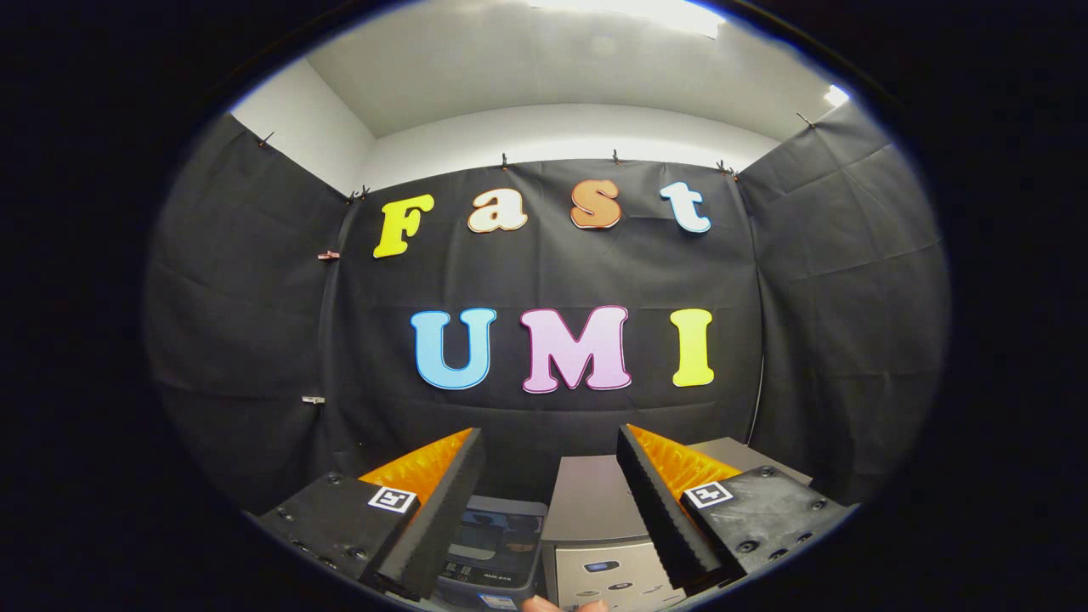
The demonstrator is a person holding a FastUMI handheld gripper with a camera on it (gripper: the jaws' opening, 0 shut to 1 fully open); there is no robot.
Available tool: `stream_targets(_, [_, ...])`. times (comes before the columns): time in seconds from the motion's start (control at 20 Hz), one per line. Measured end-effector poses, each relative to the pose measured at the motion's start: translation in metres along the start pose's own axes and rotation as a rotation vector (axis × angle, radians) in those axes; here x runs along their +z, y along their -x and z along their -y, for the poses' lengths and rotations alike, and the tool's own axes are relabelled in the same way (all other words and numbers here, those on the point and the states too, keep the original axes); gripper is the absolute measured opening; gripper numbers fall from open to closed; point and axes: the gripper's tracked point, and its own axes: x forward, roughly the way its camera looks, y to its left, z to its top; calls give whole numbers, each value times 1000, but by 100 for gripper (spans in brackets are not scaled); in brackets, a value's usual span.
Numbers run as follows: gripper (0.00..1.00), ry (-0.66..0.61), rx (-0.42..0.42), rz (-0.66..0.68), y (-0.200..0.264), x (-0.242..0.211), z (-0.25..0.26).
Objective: Put the clothes into the washing machine and then close the washing machine lid.
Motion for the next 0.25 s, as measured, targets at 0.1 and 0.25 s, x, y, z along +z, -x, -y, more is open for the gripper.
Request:
stream_targets(0.1, [98,1,1,2,0,0,-2])
stream_targets(0.25, [99,1,0,4,0,0,-2])
